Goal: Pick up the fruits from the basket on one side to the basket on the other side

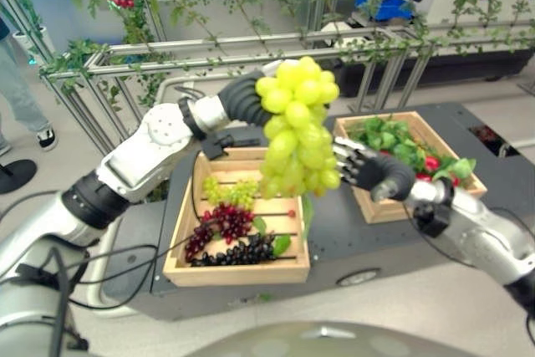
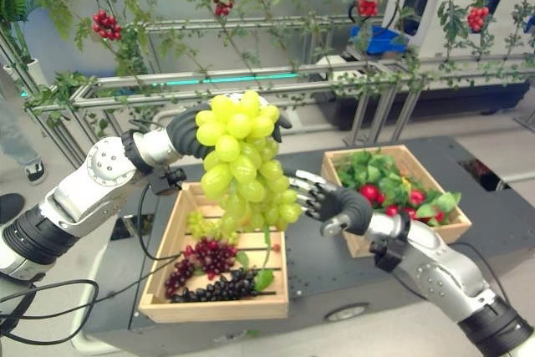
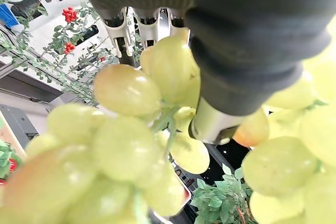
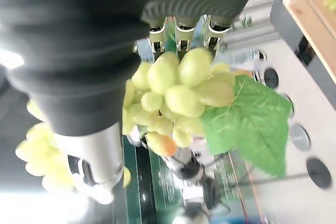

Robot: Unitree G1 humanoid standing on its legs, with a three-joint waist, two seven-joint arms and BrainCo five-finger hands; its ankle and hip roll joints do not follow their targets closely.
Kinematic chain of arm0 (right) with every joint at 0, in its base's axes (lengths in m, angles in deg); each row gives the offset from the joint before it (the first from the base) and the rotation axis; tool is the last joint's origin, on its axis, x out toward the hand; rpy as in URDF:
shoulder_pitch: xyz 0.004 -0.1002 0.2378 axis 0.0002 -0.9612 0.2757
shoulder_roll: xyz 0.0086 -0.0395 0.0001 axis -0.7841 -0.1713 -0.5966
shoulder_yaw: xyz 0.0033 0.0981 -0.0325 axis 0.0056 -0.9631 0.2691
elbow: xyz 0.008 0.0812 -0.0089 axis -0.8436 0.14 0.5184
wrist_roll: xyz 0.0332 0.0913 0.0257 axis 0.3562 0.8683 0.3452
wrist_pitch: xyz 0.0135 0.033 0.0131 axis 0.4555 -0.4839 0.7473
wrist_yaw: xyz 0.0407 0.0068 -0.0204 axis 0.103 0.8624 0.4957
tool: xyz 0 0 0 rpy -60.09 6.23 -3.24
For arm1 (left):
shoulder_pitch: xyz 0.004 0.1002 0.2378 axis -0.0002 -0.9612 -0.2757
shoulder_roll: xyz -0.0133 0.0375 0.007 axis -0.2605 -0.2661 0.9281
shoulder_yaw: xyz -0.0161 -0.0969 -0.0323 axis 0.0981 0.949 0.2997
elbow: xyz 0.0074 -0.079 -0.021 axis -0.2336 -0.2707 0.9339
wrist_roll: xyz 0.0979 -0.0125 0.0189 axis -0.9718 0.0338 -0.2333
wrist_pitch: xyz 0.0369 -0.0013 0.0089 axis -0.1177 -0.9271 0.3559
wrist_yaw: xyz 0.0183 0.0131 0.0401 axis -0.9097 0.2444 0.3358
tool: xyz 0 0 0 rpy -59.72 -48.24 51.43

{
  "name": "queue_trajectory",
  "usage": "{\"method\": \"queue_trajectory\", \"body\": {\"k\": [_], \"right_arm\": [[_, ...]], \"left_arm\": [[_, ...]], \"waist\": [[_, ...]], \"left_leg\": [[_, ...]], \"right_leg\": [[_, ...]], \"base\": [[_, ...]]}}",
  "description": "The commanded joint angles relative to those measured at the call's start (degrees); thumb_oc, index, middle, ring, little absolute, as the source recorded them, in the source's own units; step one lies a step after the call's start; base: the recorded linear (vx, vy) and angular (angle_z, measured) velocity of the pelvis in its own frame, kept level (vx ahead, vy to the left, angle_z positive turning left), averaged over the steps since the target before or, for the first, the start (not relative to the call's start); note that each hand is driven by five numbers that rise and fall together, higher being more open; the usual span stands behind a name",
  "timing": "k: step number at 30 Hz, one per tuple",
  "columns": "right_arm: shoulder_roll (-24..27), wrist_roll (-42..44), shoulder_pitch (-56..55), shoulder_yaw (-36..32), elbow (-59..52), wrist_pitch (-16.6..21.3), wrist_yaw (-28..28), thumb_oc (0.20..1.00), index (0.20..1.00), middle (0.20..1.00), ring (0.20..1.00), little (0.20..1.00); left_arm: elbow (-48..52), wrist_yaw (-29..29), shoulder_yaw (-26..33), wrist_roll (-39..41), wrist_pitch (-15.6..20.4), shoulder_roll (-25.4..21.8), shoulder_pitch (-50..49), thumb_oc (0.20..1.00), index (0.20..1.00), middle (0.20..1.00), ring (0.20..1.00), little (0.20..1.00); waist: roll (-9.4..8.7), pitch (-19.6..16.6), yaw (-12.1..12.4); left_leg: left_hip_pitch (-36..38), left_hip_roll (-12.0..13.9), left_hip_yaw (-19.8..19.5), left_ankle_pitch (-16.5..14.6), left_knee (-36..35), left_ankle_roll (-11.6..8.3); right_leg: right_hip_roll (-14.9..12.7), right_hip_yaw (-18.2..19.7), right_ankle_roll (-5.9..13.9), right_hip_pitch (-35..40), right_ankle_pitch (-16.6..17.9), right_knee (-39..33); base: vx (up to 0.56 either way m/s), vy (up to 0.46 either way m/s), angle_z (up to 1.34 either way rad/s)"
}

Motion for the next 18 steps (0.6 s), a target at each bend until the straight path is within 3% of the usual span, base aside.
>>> {"method": "queue_trajectory", "body": {"k": [1,9,18], "right_arm": [[0.18,2.0,6.81,2.66,-4.37,3.58,1.12,1.0,1.0,1.0,1.0,1.0],[-1.05,0.5,17.58,10.22,-4.35,3.82,1.13,1.0,1.0,1.0,1.0,1.0],[-5.21,-1.18,22.23,13.4,-3.36,3.69,0.52,1.0,1.0,1.0,1.0,1.0]], "left_arm": [[-2.28,0.79,1.11,3.89,3.24,0.96,4.72,0.2,0.2,0.2,0.2,0.2],[-3.41,0.46,-1.76,3.56,2.71,4.06,6.7,0.2,0.2,0.2,0.2,0.2],[-4.45,0.48,-2.89,2.0,1.78,7.2,7.43,0.2,0.2,0.2,0.2,0.2]], "waist": [[-1.51,-0.73,0.64],[-1.66,-0.56,1.16],[-1.76,-0.46,1.49]], "left_leg": [[-0.96,-2.72,1.22,-0.67,0.05,2.09],[-0.99,-2.72,1.02,-0.62,0.05,2.22],[-0.93,-2.72,0.94,-0.66,0.05,2.38]], "right_leg": [[0.31,-0.41,4.01,3.26,-6.51,3.41],[0.34,-0.29,3.77,3.23,-6.59,3.57],[0.34,-0.36,3.62,3.34,-6.65,3.51]], "base": [[0.0,0.0,0.0],[0.0,0.0,0.0],[0.0,0.0,0.0]]}}
